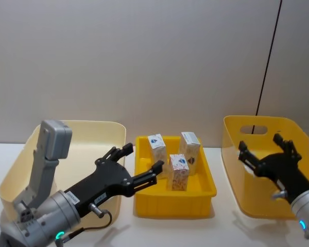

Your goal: Bimanual collaborative sorting of washing and personal care products

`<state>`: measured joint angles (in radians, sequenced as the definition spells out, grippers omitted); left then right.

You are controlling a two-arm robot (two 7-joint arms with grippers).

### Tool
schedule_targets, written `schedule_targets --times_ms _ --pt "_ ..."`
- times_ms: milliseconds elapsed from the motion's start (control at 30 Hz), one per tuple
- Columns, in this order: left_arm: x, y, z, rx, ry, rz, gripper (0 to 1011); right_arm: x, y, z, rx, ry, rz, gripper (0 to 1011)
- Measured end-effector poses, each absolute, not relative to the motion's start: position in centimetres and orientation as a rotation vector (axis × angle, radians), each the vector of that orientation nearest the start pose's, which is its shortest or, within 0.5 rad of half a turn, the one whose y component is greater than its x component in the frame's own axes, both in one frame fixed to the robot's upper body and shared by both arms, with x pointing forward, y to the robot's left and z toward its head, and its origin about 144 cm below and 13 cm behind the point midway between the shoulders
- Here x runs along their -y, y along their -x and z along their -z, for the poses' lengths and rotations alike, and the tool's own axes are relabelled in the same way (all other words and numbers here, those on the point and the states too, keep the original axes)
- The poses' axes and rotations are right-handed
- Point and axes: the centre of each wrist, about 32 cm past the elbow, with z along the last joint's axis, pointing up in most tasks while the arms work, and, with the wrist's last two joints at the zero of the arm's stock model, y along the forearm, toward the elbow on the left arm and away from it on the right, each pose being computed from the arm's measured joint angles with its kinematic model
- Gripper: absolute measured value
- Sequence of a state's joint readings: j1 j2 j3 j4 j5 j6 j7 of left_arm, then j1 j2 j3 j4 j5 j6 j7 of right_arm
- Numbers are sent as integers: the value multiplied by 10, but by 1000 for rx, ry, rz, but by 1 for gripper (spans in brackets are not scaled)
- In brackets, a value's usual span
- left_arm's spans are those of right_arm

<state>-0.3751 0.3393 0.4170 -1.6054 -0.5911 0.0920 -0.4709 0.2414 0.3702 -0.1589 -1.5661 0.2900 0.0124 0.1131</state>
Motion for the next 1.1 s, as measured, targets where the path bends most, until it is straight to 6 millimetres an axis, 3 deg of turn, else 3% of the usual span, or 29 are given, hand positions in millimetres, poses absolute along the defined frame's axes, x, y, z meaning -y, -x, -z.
schedule_targets --times_ms 733,1100 --pt "-198 -505 -1223 160 23 -966 1002 245 -458 -1194 100 -27 1243 1001" --pt "-198 -494 -1208 245 -46 -1094 1002 237 -443 -1189 74 -26 1229 1001"
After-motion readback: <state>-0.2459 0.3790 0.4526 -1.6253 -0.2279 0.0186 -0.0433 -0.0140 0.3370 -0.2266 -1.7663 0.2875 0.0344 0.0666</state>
